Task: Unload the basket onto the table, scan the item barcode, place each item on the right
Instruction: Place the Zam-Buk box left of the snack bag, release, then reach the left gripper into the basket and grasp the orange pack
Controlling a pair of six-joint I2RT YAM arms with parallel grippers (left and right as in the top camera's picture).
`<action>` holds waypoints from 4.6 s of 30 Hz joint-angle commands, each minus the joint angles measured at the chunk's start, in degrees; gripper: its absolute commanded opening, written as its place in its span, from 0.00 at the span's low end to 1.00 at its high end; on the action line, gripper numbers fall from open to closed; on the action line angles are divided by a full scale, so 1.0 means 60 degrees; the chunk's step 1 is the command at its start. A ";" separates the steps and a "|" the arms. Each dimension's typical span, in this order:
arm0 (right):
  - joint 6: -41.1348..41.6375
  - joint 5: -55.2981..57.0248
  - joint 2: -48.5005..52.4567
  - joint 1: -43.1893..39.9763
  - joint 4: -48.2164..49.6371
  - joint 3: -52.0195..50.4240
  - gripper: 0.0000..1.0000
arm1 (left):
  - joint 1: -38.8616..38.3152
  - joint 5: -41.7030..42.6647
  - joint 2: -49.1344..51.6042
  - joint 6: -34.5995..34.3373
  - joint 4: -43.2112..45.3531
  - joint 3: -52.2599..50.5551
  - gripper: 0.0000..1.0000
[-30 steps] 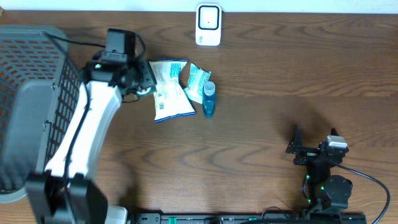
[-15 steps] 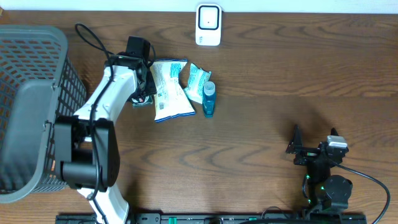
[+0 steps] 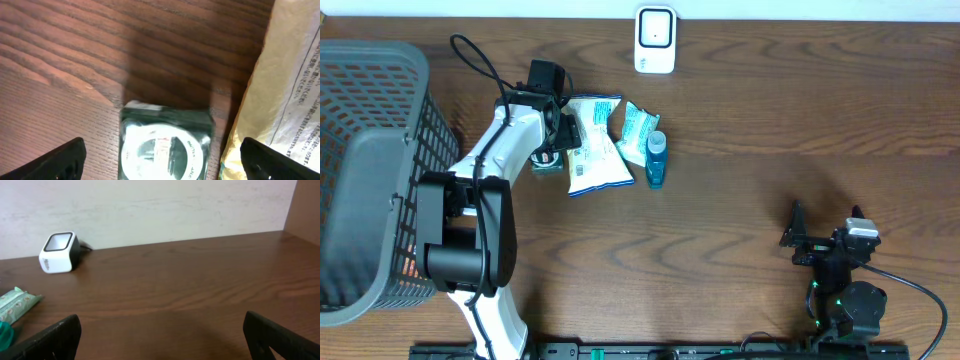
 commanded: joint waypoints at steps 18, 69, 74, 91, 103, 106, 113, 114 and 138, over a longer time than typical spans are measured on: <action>-0.0117 -0.0062 -0.0011 0.0044 -0.0055 -0.0007 0.99 | 0.0940 -0.0127 -0.6229 0.0007 0.0586 0.0266 0.98; -0.0117 -0.0062 -0.0011 0.0044 -0.0055 -0.0007 0.99 | 0.7766 0.0911 -0.1326 -0.4561 -0.3909 0.0022 0.98; -0.0117 -0.0062 -0.0011 0.0044 -0.0055 -0.0007 0.99 | 0.7763 0.0933 -0.1326 -0.4561 -0.3934 -0.0357 0.98; -0.0120 -0.0062 -0.0011 0.0044 -0.0055 -0.0007 0.99 | 0.7701 0.0940 -0.1326 -0.4564 -0.3639 -0.1545 0.99; -0.0117 -0.0058 -0.0011 0.0044 -0.0055 -0.0007 0.99 | 0.7701 0.0936 -0.1326 -0.4564 -0.3446 -0.1854 0.76; -0.0120 -0.0062 -0.0011 0.0044 -0.0055 -0.0007 0.99 | 0.7701 0.0929 -0.1326 -0.4564 -0.3177 -0.2102 0.76; -0.0120 -0.0062 -0.0011 0.0044 -0.0055 -0.0007 0.99 | 0.7701 0.0929 -0.1326 -0.4564 -0.3140 -0.2153 0.35; -0.0117 -0.0062 -0.0011 0.0044 -0.0055 -0.0007 0.99 | 0.7701 0.0929 -0.1326 -0.4561 -0.3140 -0.2153 0.26; -0.0117 -0.0062 -0.0011 0.0044 -0.0055 -0.0007 0.99 | 0.7712 0.1060 -0.6404 -0.4018 -0.1934 -0.0557 0.07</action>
